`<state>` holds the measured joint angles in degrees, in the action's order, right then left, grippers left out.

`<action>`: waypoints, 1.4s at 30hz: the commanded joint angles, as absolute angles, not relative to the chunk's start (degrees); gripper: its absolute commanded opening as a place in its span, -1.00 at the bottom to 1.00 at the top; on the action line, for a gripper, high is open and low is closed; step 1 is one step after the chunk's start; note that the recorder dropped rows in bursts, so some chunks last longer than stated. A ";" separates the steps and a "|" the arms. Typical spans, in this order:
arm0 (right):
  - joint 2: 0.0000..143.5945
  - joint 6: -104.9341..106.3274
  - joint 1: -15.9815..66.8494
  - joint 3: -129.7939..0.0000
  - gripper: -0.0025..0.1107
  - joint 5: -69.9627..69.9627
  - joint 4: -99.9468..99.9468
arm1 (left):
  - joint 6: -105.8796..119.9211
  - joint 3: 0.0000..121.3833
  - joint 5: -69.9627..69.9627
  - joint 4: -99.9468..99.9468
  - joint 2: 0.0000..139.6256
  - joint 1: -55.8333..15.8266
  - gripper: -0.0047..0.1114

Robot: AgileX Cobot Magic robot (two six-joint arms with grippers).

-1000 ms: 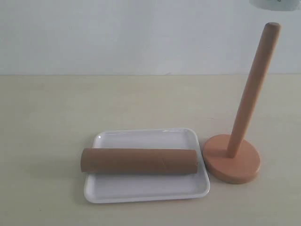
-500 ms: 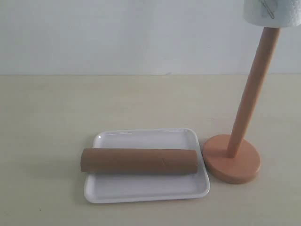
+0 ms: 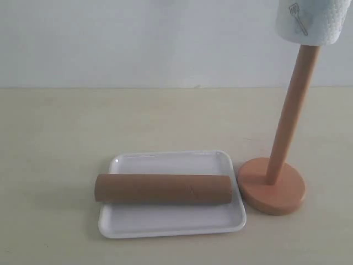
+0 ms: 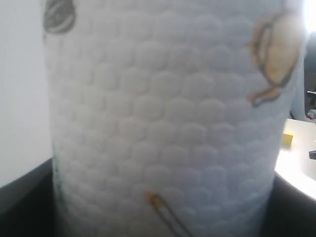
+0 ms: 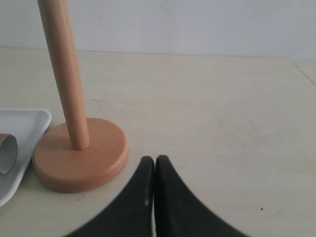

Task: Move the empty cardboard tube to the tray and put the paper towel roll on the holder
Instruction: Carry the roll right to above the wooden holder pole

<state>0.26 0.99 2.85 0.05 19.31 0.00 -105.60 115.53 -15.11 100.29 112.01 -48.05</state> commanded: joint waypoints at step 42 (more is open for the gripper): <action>0.00 1.17 3.00 0.00 -0.96 19.13 0.00 | -98.91 111.61 -19.36 91.56 116.51 -47.90 -0.85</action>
<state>0.26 0.99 2.85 0.05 19.31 0.00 -103.77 112.34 -20.17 97.35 116.96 -48.06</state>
